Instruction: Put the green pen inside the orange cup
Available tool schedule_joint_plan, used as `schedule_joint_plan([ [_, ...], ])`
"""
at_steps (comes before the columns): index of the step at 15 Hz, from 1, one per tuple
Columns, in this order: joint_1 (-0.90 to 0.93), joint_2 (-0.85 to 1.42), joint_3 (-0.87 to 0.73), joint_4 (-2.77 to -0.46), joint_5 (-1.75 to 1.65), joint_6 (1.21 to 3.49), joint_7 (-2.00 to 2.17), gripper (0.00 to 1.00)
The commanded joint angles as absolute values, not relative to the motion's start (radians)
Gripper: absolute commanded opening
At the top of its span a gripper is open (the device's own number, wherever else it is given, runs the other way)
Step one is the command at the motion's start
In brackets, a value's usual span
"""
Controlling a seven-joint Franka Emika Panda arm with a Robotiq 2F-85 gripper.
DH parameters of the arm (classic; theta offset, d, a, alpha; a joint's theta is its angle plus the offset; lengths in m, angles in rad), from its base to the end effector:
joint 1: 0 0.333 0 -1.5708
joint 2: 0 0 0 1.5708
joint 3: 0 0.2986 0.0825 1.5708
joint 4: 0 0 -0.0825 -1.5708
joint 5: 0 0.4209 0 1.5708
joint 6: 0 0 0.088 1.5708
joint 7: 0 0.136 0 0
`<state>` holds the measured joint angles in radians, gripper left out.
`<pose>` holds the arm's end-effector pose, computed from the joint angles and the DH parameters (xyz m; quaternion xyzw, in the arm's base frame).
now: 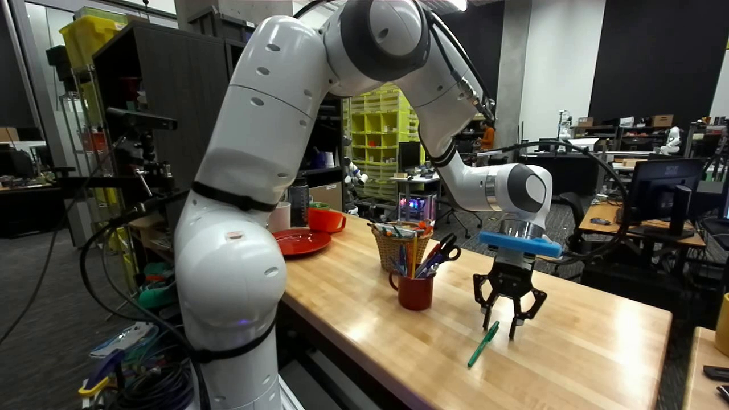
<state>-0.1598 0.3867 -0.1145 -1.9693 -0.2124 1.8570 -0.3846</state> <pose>0.5320 -0.1748 0.1818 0.9571 0.1057 -0.2684 0.0276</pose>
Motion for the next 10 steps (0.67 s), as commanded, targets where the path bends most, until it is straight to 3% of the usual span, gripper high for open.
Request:
schedule_joint_plan([
  [1,-0.165,0.375,-0.109,-1.977,-0.226,1.857,-0.371,0.16],
  [4,-0.164,0.356,-0.108,-1.988,-0.229,1.857,-0.371,0.00],
  [10,-0.157,0.230,-0.111,-2.059,-0.236,1.878,-0.351,0.03],
])
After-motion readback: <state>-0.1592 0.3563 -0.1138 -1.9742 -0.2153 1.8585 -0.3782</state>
